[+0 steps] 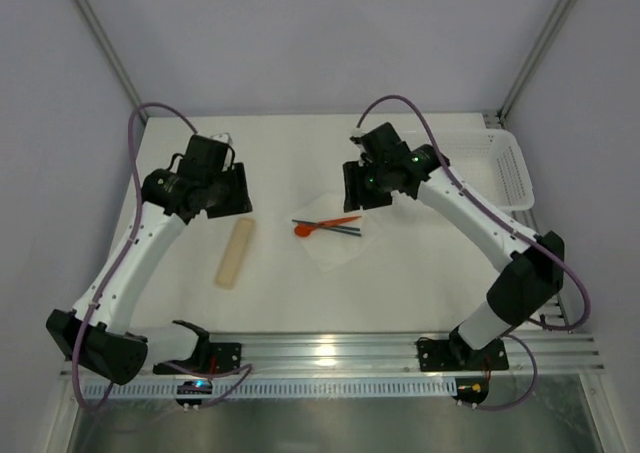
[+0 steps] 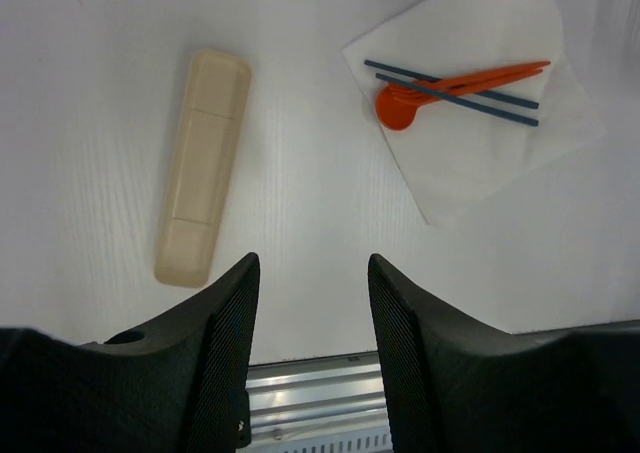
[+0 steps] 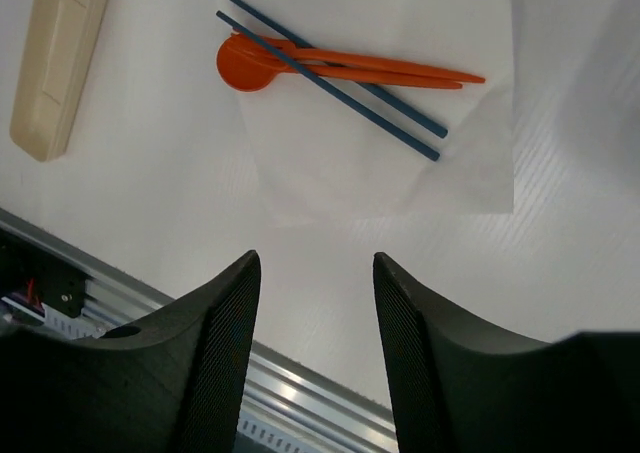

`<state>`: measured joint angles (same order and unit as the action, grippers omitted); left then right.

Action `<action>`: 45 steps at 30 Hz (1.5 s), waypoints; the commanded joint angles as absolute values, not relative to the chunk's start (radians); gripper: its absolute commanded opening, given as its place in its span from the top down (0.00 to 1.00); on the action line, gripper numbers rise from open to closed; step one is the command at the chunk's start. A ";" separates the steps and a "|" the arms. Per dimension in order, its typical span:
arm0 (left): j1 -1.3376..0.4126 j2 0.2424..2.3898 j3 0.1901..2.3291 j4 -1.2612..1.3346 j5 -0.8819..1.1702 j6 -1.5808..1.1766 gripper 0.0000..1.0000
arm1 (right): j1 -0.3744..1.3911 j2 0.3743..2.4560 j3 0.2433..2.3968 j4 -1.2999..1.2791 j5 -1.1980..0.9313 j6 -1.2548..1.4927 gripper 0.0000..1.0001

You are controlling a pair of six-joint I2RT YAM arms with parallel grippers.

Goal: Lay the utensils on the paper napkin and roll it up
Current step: Adjust the utensils on the napkin.

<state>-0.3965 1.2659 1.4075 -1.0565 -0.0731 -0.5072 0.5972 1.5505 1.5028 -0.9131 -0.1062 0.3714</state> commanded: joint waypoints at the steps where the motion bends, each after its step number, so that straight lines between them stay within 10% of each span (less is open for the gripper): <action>1: -0.387 1.221 1.356 -1.052 0.048 -0.552 0.50 | 0.638 1.659 1.609 -0.856 -0.098 0.223 0.48; 45: -0.304 1.193 1.296 -1.065 0.181 -0.505 0.53 | 0.752 2.134 1.775 -0.641 -0.192 -0.098 0.69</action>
